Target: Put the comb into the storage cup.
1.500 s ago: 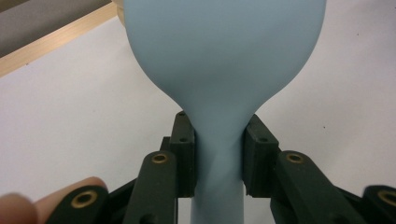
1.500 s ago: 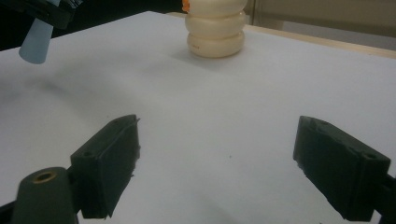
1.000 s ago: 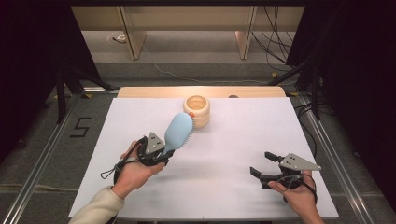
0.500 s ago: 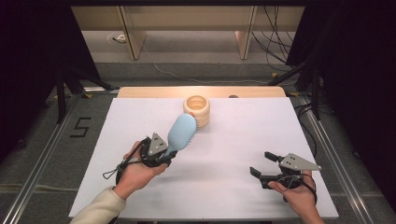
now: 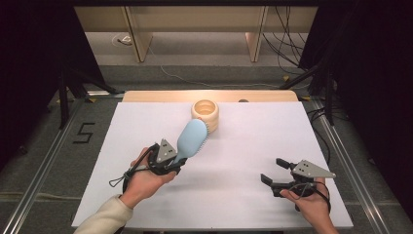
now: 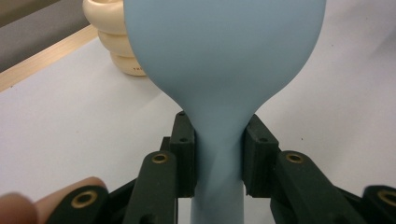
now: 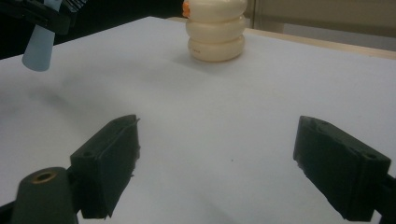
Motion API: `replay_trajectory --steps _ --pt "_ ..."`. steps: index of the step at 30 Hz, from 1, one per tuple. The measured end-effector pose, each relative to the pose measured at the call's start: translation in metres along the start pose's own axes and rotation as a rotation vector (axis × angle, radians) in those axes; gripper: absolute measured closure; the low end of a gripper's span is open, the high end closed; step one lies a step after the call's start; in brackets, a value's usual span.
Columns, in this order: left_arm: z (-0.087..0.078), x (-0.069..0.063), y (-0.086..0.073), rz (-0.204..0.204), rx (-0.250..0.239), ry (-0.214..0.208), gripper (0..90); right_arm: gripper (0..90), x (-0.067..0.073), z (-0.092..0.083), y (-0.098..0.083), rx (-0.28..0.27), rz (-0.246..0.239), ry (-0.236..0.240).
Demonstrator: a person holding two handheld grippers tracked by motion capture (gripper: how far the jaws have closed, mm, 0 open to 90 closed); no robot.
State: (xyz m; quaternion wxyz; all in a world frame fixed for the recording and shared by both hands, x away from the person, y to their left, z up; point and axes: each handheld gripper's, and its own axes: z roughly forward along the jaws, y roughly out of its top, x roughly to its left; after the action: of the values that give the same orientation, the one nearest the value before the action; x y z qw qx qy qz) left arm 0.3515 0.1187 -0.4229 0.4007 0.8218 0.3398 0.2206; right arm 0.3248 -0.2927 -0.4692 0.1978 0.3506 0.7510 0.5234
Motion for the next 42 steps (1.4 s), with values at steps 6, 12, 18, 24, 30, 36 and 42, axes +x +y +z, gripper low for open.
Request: replay_trajectory --steps 6,12,18,24,30,36,42 --pt "0.000 -0.001 0.001 0.002 -0.004 -0.003 69.6 15.5 0.000 0.000 0.000 -0.001 0.002 0.001" --pt "0.001 -0.002 0.002 0.004 -0.009 -0.006 69.6 15.4 0.000 0.000 0.001 -0.005 0.008 0.001" --pt "0.002 -0.007 0.003 0.011 -0.014 -0.016 69.6 14.8 0.000 -0.001 0.001 -0.006 0.015 -0.006" --pt "0.004 -0.011 0.004 0.020 -0.018 -0.026 69.6 13.3 0.001 0.000 0.001 -0.007 0.014 -0.007" --pt "0.006 -0.014 0.006 0.025 -0.022 -0.031 69.6 12.9 0.002 0.000 0.002 -0.014 0.018 -0.005" --pt "0.009 -0.019 0.008 0.033 -0.029 -0.040 69.6 9.7 0.004 0.000 0.003 -0.019 0.019 -0.008" --pt "0.012 -0.024 0.011 0.041 -0.031 -0.051 69.6 5.0 0.005 0.001 0.004 -0.017 0.021 -0.010"
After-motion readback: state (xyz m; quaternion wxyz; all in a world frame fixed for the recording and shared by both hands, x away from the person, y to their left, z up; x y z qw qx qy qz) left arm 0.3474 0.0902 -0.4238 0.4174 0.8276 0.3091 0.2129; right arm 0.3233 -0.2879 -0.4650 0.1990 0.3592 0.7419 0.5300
